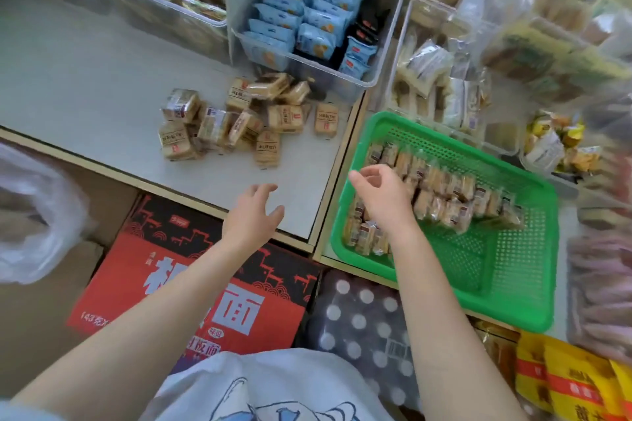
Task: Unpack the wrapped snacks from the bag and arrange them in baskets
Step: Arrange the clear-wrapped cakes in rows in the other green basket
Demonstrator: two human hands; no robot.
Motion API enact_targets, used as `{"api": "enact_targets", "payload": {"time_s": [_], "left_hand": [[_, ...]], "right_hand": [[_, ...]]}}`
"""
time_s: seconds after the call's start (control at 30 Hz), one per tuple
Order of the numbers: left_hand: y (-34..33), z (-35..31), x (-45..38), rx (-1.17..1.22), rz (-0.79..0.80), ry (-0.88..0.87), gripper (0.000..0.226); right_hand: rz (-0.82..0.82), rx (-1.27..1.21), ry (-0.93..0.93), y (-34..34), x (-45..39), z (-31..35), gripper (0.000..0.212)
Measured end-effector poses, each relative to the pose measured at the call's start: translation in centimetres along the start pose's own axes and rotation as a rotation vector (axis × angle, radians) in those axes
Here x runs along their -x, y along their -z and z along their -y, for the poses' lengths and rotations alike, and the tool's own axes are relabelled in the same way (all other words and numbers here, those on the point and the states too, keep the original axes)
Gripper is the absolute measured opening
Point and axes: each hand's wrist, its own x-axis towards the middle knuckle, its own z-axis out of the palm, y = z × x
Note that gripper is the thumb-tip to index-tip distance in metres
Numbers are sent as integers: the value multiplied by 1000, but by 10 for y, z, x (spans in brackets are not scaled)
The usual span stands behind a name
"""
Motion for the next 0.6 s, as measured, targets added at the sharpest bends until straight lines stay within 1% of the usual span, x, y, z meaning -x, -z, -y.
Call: {"api": "enact_targets", "payload": {"time_s": [0.1, 0.13, 0.2, 0.3, 0.4, 0.47, 0.53, 0.6], "left_hand": [[23, 62, -24, -287, -50, 96, 79], [31, 80, -32, -337, -40, 105, 87], [40, 110, -42, -378, 17, 91, 96], [42, 132, -44, -364, 51, 33, 99], [39, 140, -47, -332, 52, 21, 100], [39, 139, -48, -329, 62, 24, 100], [37, 139, -48, -336, 71, 31, 101], [35, 140, -48, -345, 81, 41, 101]], "right_hand": [[159, 56, 70, -48, -27, 38, 31], [197, 76, 80, -64, -37, 50, 31], [234, 106, 87, -94, -57, 68, 34], [242, 152, 136, -132, -78, 91, 42], [238, 246, 222, -166, -95, 109, 62], [199, 401, 271, -182, -106, 118, 72], [149, 578, 362, -191, -117, 123, 76], [141, 713, 460, -196, -128, 126, 78]]}}
